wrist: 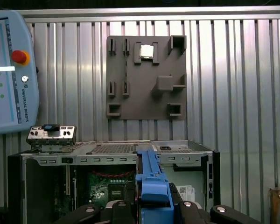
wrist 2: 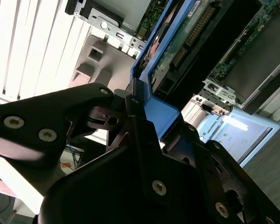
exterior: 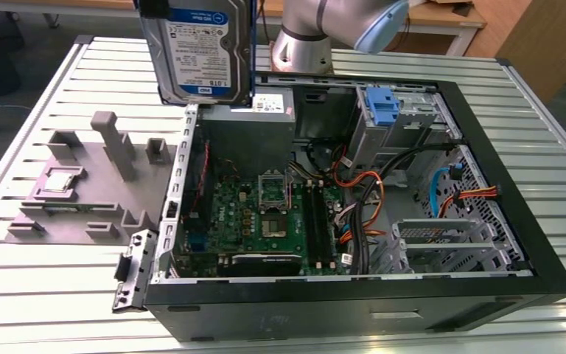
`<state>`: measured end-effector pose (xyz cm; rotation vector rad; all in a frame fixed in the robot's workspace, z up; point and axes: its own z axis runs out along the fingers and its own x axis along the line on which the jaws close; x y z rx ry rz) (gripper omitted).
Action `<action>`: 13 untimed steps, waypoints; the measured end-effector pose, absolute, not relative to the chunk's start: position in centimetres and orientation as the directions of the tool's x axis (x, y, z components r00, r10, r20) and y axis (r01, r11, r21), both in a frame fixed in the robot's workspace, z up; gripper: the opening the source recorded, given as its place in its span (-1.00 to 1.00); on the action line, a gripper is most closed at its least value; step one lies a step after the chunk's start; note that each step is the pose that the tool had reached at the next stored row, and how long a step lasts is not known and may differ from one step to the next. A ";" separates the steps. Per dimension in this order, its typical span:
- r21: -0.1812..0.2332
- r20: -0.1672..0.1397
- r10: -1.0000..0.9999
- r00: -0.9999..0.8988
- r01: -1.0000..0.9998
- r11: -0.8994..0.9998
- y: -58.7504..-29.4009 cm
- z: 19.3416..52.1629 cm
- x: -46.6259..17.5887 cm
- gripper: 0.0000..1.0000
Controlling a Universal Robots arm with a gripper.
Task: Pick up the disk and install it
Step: 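Pick up the disk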
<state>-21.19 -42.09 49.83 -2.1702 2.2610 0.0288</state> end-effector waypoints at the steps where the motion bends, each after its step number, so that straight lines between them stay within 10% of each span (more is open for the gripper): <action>1: 0.008 -0.018 -0.999 -0.041 -0.999 0.041 -42.2 49.8 -21.2 -0.26; 13: 0.008 -0.018 -0.999 -0.041 -0.999 0.041 -42.3 49.8 -20.3 -0.26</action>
